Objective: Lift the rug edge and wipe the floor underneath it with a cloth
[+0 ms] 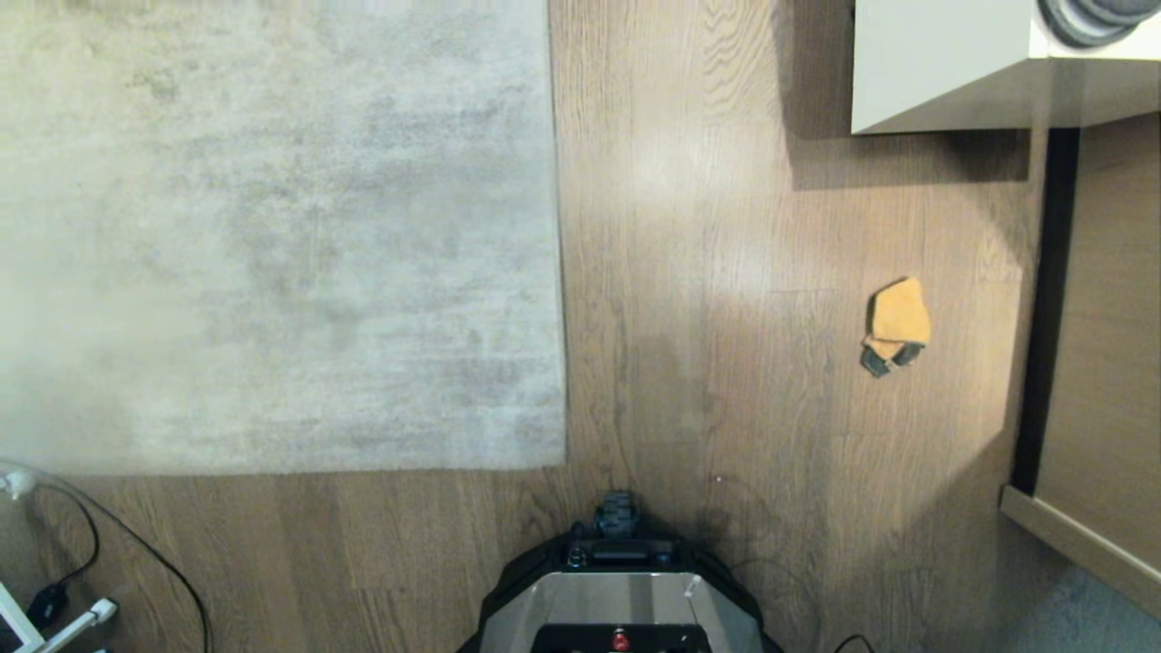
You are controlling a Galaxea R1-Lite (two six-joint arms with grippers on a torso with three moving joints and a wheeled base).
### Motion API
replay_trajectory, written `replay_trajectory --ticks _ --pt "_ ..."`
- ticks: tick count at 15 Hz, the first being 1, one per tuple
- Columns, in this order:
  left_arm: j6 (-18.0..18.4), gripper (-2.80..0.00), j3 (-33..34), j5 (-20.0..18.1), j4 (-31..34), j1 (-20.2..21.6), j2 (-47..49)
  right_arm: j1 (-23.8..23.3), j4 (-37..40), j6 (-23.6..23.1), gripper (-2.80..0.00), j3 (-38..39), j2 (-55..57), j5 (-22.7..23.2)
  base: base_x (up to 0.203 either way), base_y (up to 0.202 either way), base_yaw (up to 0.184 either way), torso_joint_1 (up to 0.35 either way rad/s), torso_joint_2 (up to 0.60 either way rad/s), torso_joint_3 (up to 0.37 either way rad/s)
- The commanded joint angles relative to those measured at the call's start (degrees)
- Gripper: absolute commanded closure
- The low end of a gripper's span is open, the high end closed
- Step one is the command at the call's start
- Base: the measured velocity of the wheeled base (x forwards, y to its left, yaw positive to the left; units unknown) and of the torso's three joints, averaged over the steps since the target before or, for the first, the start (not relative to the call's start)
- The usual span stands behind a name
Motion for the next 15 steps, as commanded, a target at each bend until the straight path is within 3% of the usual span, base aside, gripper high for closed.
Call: replay_trajectory --ticks 1,15 --pt "0.0 0.0 0.0 0.0 0.0 0.0 0.0 0.0 0.0 -0.1 0.0 0.0 0.1 0.0 0.0 0.0 0.0 0.006 0.0 0.181" --pt "-0.1 0.0 0.0 0.0 0.0 0.0 0.0 0.0 0.0 -0.1 0.0 0.0 0.1 0.0 0.0 0.0 0.0 0.002 0.0 0.201"
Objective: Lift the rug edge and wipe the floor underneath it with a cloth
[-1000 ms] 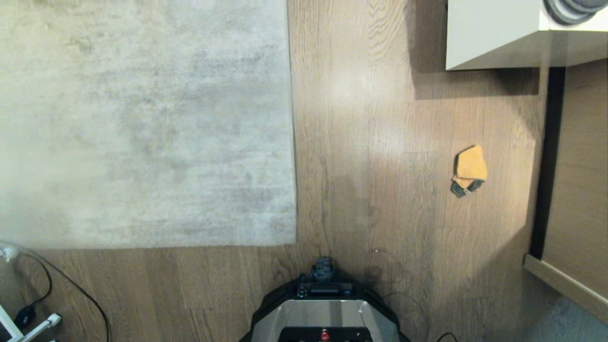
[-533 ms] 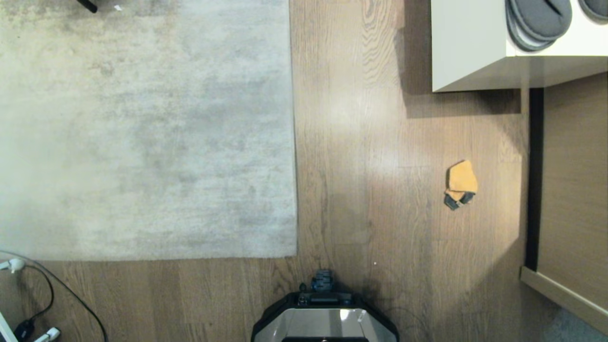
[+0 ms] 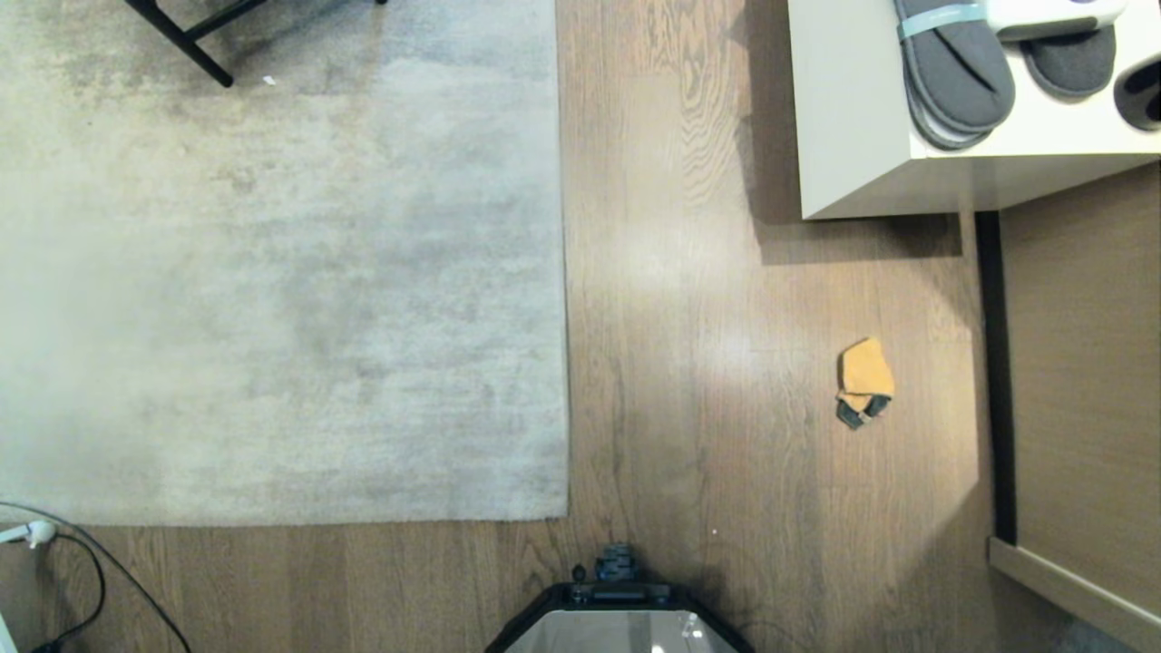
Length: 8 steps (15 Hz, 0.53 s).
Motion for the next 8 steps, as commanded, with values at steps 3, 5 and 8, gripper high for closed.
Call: replay_trajectory --ticks 3,5,8 --pt "0.0 0.0 0.0 0.0 0.0 0.0 0.0 0.0 0.0 -0.1 0.0 0.0 0.1 0.1 0.0 0.0 0.0 0.001 0.0 0.201" --pt "0.0 0.0 0.0 0.0 0.0 0.0 0.0 0.0 0.0 -0.1 0.0 0.0 0.1 0.1 0.0 0.0 0.0 -0.002 0.0 0.202" --pt "0.0 0.0 0.0 0.0 0.0 0.0 0.0 0.0 0.0 -0.1 0.0 0.0 0.1 0.1 0.0 0.0 0.0 0.001 0.0 0.204"
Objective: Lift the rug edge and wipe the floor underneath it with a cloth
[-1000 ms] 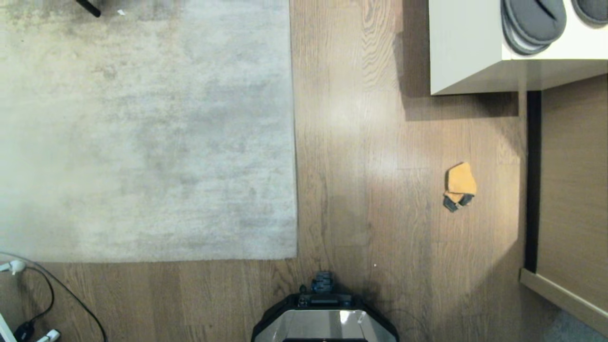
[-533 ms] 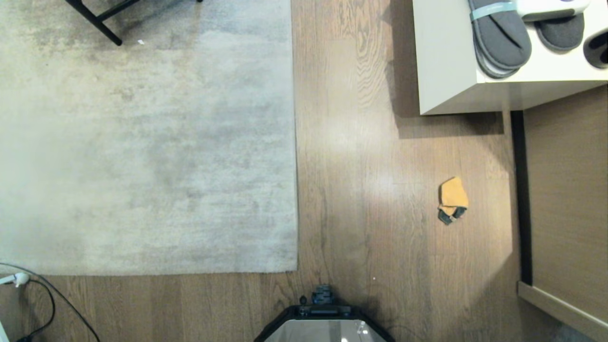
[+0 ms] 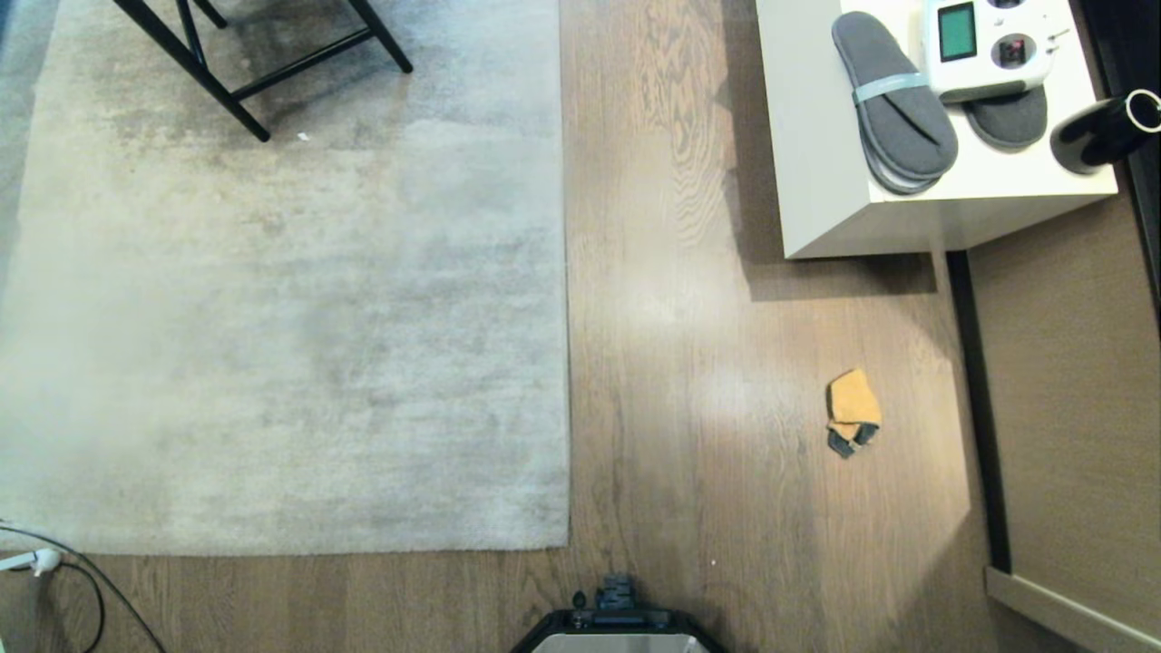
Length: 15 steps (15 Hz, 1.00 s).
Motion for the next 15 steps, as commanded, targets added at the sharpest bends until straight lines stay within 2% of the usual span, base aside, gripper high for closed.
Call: replay_trajectory --ticks 1,15 --pt "0.0 0.0 0.0 0.0 0.0 0.0 0.0 0.0 0.0 -0.1 0.0 0.0 0.1 0.0 0.0 0.0 0.0 0.002 0.0 0.202" --pt "-0.3 0.0 0.0 0.0 0.0 0.0 0.0 0.0 0.0 -0.1 0.0 0.0 0.1 0.0 0.0 0.0 0.0 0.001 0.0 0.201"
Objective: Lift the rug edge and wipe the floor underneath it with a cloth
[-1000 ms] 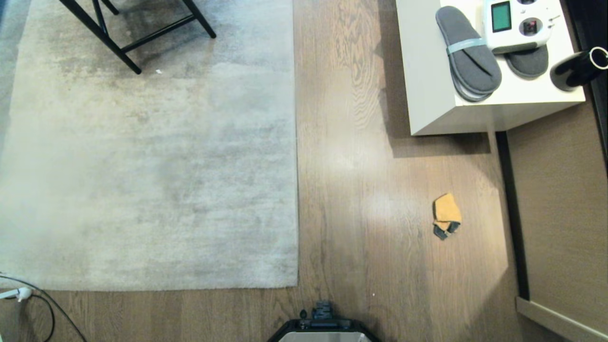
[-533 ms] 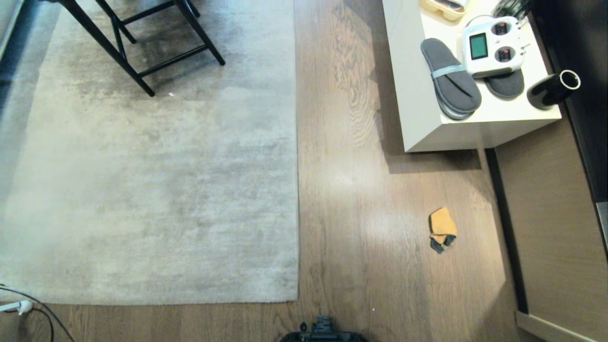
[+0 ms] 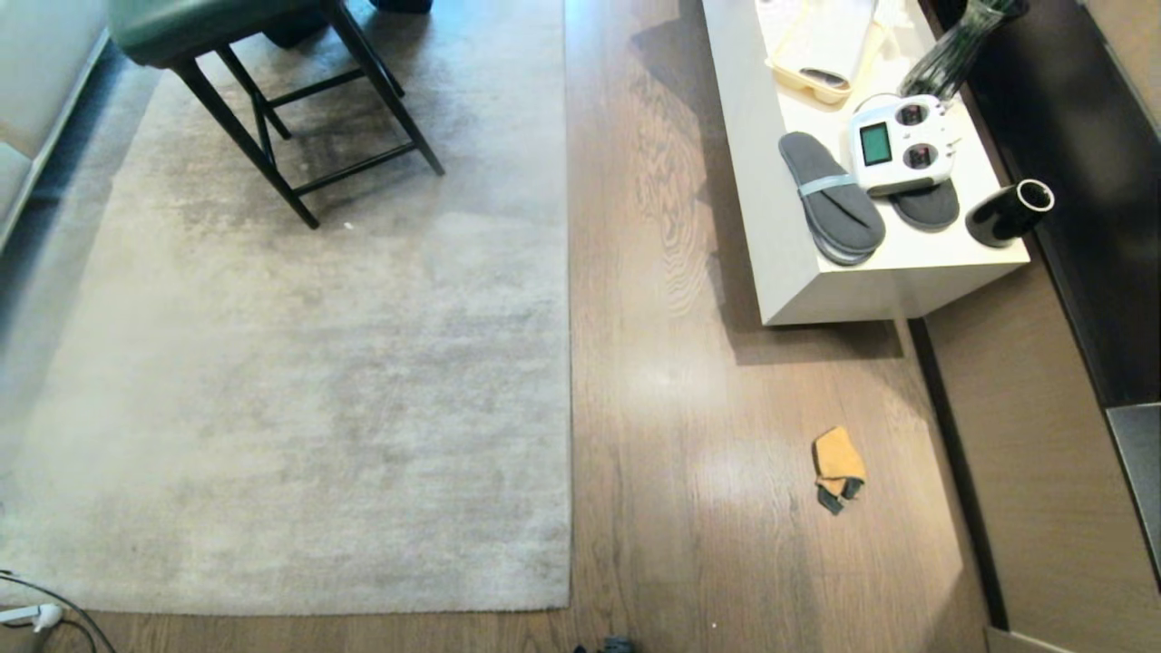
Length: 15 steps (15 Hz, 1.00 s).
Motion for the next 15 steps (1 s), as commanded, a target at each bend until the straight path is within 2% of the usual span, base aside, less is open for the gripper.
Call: replay_trajectory --ticks 1,15 --pt "0.0 0.0 0.0 0.0 0.0 0.0 0.0 0.0 0.0 -0.1 0.0 0.0 0.1 0.0 0.0 0.0 0.0 -0.001 0.0 0.196" --pt "-0.1 0.0 0.0 0.0 0.0 0.0 0.0 0.0 0.0 -0.1 0.0 0.0 0.1 0.0 0.0 0.0 0.0 0.002 0.0 0.202"
